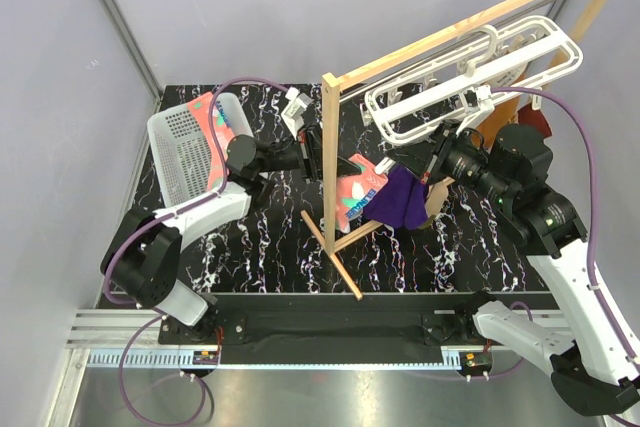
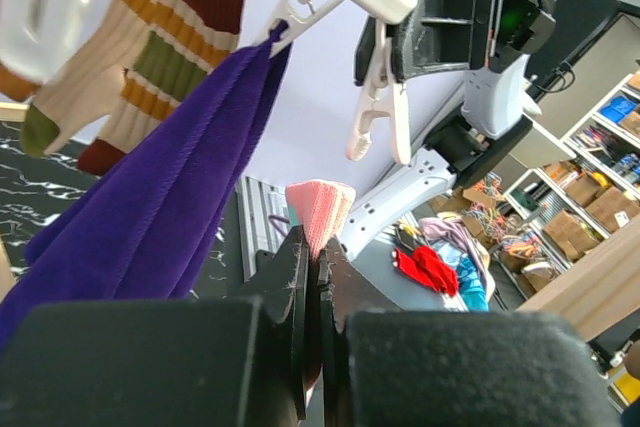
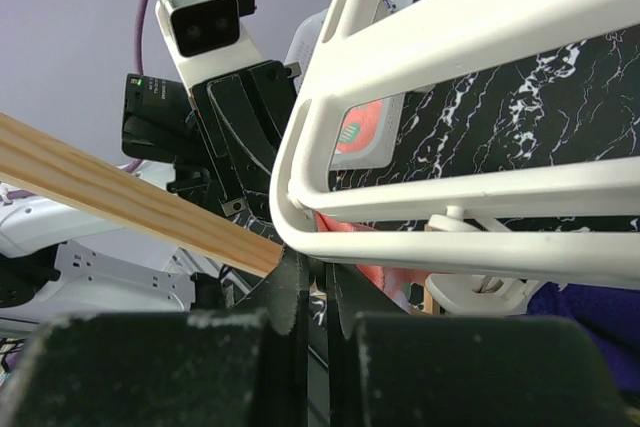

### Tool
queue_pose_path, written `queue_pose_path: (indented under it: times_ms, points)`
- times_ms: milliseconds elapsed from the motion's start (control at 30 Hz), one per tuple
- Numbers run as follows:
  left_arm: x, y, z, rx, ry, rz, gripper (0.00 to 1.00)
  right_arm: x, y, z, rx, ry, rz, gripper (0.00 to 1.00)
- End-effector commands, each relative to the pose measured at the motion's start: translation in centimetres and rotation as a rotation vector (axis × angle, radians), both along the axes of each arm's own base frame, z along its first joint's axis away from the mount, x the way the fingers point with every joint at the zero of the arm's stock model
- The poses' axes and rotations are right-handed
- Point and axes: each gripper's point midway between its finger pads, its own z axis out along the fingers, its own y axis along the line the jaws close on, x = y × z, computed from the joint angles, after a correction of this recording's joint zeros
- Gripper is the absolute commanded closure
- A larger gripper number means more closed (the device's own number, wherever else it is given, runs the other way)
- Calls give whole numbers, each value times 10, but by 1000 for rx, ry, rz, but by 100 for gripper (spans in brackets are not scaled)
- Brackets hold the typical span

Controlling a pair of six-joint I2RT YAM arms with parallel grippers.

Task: Clip the socks to the hanger
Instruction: Clamp the sock onto the hanger.

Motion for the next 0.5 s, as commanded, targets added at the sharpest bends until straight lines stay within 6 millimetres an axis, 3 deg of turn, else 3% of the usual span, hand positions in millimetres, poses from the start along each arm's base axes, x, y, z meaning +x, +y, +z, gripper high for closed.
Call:
queue_pose_path:
  times_ms: [0,467]
  points:
    - [-11,2,29,-78,-110,-13,100,-7,6,-1,10,11,53,100]
    - [-13,-4,35,-69,-101,-19,100,-8,11,-5,18,26,74,100]
